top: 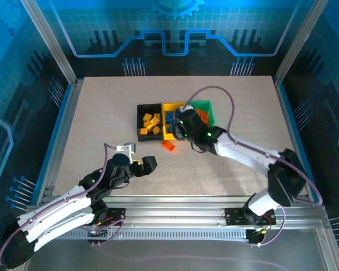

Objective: Sort the legos into containers by color

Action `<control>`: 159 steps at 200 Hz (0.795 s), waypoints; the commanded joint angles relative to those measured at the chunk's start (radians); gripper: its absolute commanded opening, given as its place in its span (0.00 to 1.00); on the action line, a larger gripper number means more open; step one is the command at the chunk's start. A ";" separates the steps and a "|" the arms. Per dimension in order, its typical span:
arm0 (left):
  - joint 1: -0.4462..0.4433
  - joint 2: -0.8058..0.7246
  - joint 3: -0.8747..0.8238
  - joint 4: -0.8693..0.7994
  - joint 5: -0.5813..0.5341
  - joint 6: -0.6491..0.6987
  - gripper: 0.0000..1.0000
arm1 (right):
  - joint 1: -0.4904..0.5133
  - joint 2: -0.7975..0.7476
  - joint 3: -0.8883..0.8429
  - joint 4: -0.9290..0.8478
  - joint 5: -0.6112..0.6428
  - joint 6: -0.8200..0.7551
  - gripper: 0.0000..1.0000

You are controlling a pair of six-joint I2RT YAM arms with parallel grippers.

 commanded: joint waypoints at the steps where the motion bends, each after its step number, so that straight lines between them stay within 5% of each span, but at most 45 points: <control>1: -0.002 -0.020 -0.018 0.008 0.009 -0.015 0.99 | -0.034 0.176 0.157 -0.116 0.003 -0.011 0.38; 32: -0.002 -0.048 -0.017 -0.012 0.007 -0.019 0.99 | -0.071 0.371 0.393 -0.238 0.069 0.007 0.38; 74: -0.002 -0.074 -0.019 -0.034 0.006 -0.014 0.99 | -0.103 0.451 0.484 -0.281 0.055 0.042 0.47; 97: -0.002 -0.074 -0.017 -0.036 0.011 -0.011 0.99 | -0.096 0.397 0.433 -0.218 0.011 0.015 0.72; 159: -0.001 -0.090 0.007 -0.060 0.007 -0.007 0.99 | 0.002 0.137 0.146 -0.074 -0.039 -0.028 0.83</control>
